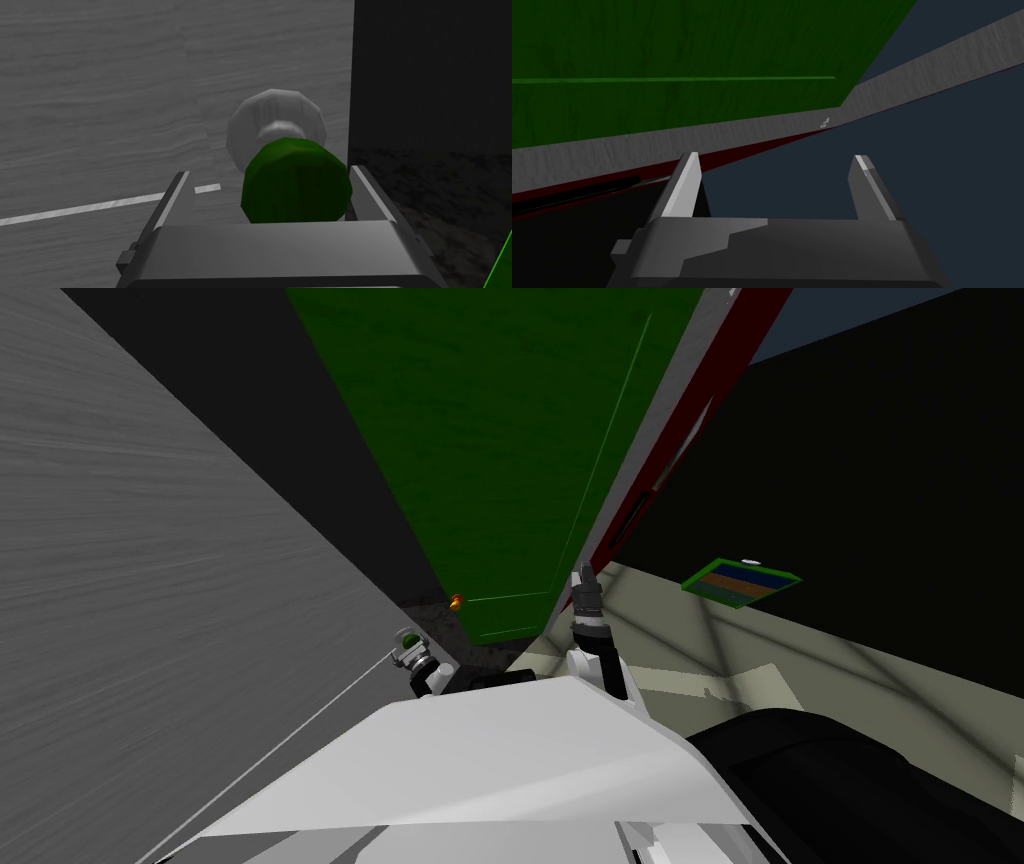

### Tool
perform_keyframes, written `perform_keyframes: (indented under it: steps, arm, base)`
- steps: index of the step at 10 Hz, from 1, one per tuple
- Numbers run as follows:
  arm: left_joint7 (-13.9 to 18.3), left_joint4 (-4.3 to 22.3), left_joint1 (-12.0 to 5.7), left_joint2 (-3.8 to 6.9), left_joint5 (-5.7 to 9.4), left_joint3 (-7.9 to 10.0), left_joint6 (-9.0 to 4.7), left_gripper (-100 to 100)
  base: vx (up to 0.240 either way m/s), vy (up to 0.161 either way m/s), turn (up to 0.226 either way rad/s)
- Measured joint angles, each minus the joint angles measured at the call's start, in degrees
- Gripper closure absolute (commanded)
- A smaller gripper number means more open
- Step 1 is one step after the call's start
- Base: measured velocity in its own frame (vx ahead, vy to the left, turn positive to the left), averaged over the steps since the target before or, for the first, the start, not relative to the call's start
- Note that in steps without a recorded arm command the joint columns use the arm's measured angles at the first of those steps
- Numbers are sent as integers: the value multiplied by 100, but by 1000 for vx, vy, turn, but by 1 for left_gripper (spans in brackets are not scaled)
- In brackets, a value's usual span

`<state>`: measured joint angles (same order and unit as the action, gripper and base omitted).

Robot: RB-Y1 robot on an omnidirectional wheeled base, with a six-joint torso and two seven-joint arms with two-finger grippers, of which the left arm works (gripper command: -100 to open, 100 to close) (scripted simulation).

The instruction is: Push the door open

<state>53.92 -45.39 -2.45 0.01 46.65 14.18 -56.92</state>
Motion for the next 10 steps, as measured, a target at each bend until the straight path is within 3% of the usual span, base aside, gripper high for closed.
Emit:
perform_keyframes:
  steps: [1,2,3,4,7,9,10]
  arm:
    - [-2,113,-72,-2,16,112,-34,100]
    - [-50,-43,6,-44,43,233,39,100]
    - [6,161,-123,9,42,288,-28,100]
    - [22,150,-126,3,55,369,-47,100]
    - [-13,187,-192,-84,94,671,-68,100]
    - [5,387,-344,-107,116,865,-170,100]
    - [6,377,-340,-136,125,951,-193,100]
  base:
    - [89,49,-77]
    - [59,36,1]
    - [61,20,-39]
    - [70,29,-49]
    - [83,44,-52]
    - [92,34,-32]
    - [75,38,-22]
